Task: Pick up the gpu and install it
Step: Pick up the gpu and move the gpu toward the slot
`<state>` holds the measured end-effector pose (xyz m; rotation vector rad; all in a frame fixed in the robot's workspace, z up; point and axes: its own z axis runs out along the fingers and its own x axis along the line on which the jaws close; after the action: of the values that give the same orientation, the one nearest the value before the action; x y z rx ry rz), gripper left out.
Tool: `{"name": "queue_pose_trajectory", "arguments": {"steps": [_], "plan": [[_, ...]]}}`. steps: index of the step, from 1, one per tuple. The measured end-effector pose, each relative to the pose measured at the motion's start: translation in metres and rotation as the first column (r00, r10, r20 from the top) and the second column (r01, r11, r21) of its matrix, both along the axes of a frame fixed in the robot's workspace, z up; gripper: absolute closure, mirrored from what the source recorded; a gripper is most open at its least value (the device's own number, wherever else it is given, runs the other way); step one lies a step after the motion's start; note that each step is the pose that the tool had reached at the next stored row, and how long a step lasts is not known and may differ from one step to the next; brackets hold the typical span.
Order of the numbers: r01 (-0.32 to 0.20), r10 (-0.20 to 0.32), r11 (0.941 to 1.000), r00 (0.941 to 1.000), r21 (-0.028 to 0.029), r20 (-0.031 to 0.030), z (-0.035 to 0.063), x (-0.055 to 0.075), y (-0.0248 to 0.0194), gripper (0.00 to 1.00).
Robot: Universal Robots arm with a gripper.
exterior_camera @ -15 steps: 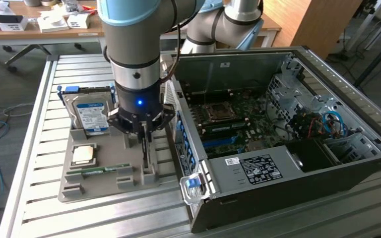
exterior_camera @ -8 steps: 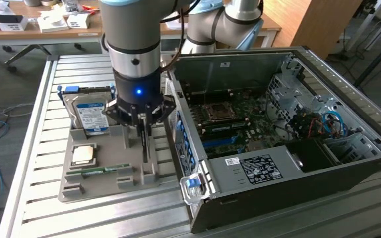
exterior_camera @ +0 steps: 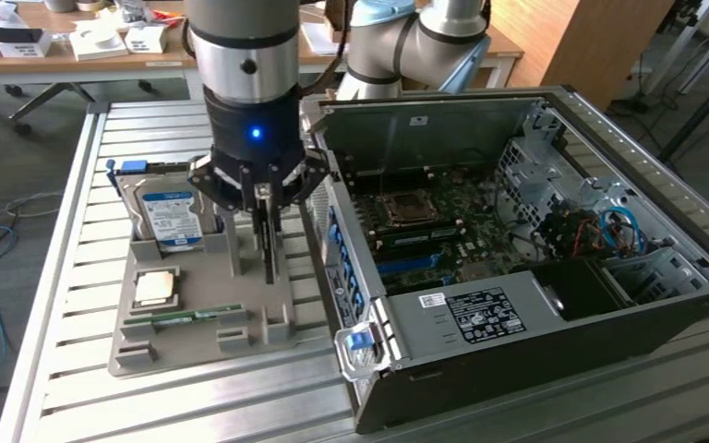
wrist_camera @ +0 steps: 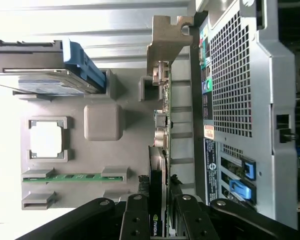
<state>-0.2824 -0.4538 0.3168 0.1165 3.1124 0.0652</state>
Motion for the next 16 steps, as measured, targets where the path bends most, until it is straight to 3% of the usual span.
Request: {"name": "queue_pose_trajectory", "arguments": {"steps": [8, 16], "plan": [[0.000, 0.000, 1.0000, 1.0000, 0.0000, -0.0001, 0.0332, 0.000, 0.0000, 0.74], [0.000, 0.000, 1.0000, 1.0000, 0.0001, 0.0000, 0.0593, 0.000, 0.0000, 0.74]]}}
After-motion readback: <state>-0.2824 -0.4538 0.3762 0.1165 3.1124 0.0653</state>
